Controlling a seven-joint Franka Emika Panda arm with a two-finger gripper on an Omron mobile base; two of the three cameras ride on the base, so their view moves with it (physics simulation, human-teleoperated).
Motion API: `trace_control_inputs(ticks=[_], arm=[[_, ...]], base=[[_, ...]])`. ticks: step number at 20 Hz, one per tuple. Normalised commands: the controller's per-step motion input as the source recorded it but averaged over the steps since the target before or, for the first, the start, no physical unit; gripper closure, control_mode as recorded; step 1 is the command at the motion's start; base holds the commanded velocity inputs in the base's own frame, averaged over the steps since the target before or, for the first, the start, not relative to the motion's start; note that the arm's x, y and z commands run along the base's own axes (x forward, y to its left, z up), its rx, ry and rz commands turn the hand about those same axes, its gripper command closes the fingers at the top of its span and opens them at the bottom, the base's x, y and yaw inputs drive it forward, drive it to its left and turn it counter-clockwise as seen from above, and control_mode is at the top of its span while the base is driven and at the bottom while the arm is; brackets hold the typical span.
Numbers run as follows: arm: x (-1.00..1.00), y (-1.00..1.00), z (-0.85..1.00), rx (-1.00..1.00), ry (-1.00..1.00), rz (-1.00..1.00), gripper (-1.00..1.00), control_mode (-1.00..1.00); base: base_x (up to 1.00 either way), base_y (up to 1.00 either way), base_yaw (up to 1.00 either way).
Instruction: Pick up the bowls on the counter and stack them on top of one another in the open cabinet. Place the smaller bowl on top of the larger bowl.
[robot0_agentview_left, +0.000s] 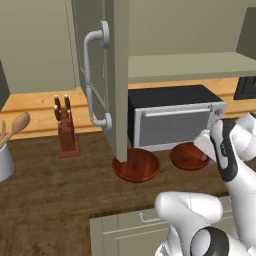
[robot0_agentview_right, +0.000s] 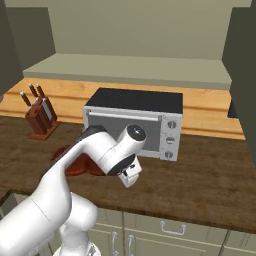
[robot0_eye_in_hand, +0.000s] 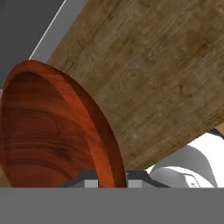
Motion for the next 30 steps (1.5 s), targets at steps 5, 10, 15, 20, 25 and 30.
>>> trace_control_inputs(ticks=[5,10,15,20,25,30], arm=[[0.17,1.0,0.06,0.0,0.02,0.0,1.0,-1.0],[0.32,1.0,0.01,0.0,0.02,-0.01,1.0,-1.0],[0.48,0.85,0.0,0.0,0.0,-0.05,1.0,-1.0],[0.5,0.34,-0.03,-0.03,0.0,-0.03,1.0,-1.0],[0.43,0.02,-0.12,0.0,0.05,-0.02,1.0,-1.0],[0.25,-0.07,-0.19,0.0,0.1,0.0,1.0,-1.0]], base=[[0.0,0.0,0.0],[0.0,0.0,0.0],[0.0,0.0,0.0],[0.0,0.0,0.0],[0.0,0.0,0.0],[0.0,0.0,0.0]])
